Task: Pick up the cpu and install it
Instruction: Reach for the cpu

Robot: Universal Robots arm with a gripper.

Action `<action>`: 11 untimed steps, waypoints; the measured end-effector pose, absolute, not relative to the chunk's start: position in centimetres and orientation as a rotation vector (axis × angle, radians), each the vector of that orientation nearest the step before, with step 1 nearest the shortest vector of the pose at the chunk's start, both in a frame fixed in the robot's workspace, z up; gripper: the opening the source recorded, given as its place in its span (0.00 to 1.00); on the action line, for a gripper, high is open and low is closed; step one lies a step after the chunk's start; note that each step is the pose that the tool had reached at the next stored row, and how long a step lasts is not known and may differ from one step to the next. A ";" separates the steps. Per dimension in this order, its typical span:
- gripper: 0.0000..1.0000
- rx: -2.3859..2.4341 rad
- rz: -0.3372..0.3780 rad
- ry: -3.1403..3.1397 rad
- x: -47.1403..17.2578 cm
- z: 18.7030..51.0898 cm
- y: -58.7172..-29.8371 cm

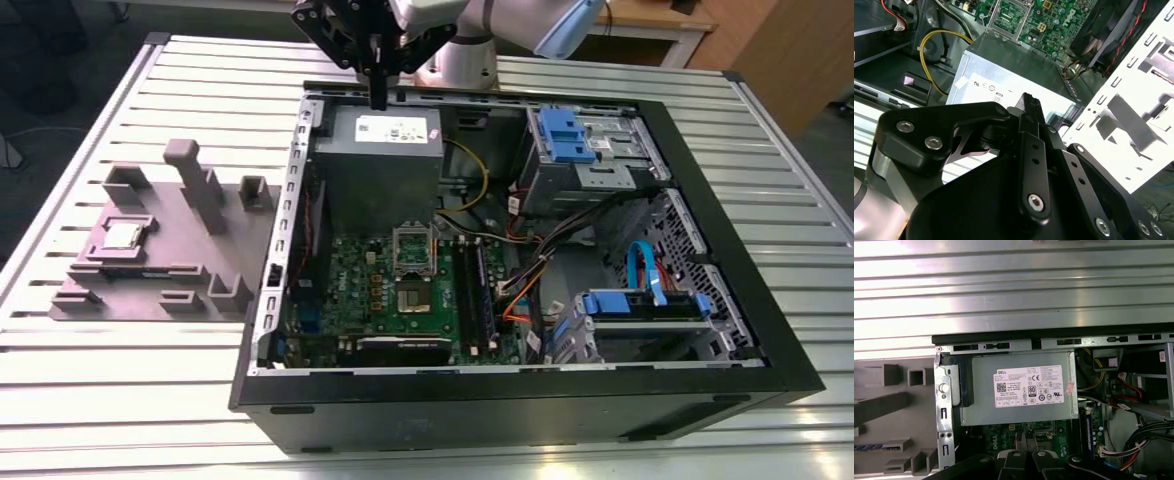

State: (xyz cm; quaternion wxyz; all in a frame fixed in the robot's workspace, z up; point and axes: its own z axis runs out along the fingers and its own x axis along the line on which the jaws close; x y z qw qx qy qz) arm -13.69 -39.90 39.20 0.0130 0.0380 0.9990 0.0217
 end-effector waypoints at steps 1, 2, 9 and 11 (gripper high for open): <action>0.10 0.118 0.068 3.113 -13.8 39.2 -39.9; 0.10 0.118 0.068 3.113 -14.0 39.2 -39.9; 0.10 0.118 0.068 3.113 -14.5 39.1 -39.9; 0.10 0.118 0.068 3.113 -14.6 39.1 -39.9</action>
